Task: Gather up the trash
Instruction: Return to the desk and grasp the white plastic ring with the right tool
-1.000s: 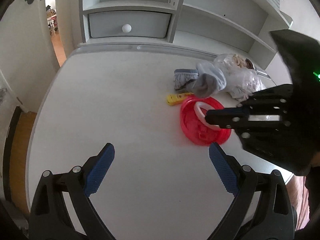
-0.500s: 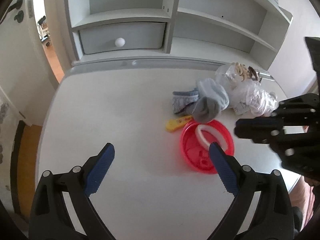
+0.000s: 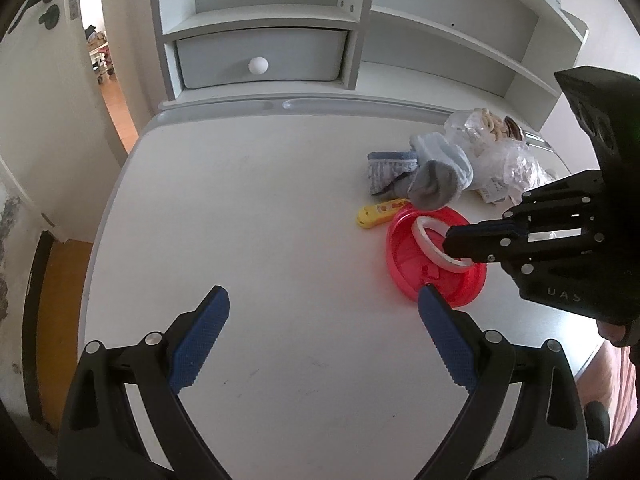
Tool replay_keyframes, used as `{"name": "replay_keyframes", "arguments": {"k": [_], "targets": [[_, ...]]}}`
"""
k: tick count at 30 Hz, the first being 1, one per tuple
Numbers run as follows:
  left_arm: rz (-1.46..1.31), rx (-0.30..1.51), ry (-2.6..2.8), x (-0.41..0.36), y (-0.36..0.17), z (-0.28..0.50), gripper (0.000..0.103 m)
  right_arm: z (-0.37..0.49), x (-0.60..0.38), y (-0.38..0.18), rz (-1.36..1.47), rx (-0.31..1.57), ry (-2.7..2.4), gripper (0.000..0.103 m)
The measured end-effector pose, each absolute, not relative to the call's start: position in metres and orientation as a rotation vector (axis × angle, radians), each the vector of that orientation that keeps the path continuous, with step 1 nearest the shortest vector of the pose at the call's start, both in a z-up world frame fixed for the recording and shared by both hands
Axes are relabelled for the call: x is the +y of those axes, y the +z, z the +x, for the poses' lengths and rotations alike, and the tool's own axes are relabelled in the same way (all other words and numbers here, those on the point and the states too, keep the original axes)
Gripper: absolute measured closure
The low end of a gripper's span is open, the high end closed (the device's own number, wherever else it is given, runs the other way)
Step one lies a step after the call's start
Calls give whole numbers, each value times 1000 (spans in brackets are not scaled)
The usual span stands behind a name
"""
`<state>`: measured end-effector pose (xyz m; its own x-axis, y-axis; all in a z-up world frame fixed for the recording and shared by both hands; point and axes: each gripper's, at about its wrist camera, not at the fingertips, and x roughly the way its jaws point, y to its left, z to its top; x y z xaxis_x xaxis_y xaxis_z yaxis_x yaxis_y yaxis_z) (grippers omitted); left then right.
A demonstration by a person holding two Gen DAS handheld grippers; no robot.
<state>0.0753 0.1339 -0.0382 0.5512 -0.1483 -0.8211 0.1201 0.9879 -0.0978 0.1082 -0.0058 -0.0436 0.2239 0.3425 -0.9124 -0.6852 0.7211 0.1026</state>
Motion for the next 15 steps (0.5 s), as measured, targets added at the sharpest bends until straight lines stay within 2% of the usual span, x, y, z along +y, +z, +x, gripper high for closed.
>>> {"name": "replay_keyframes", "arguments": {"k": [5,6,7,8,9,10,15], "targets": [[-42,966,-175,135,-37,73,11,108,-9,-39,-333,1139,718,101],[-43,964,-176,135,-37,73,11,107,-10,-38,-332,1136,711,98],[-44,963,-177,136,-37,72,11,106,-10,-36,-328,1129,713,75],[-46,963,-178,137,-37,72,11,104,-11,-33,-325,1114,714,21],[-45,963,-174,138,-37,72,10,101,-14,-26,-319,1059,690,12],[-46,962,-170,140,-37,72,10,98,-17,-21,-311,1025,691,9],[-52,955,-167,145,-33,69,10,95,-16,-15,-317,1038,723,11]]}}
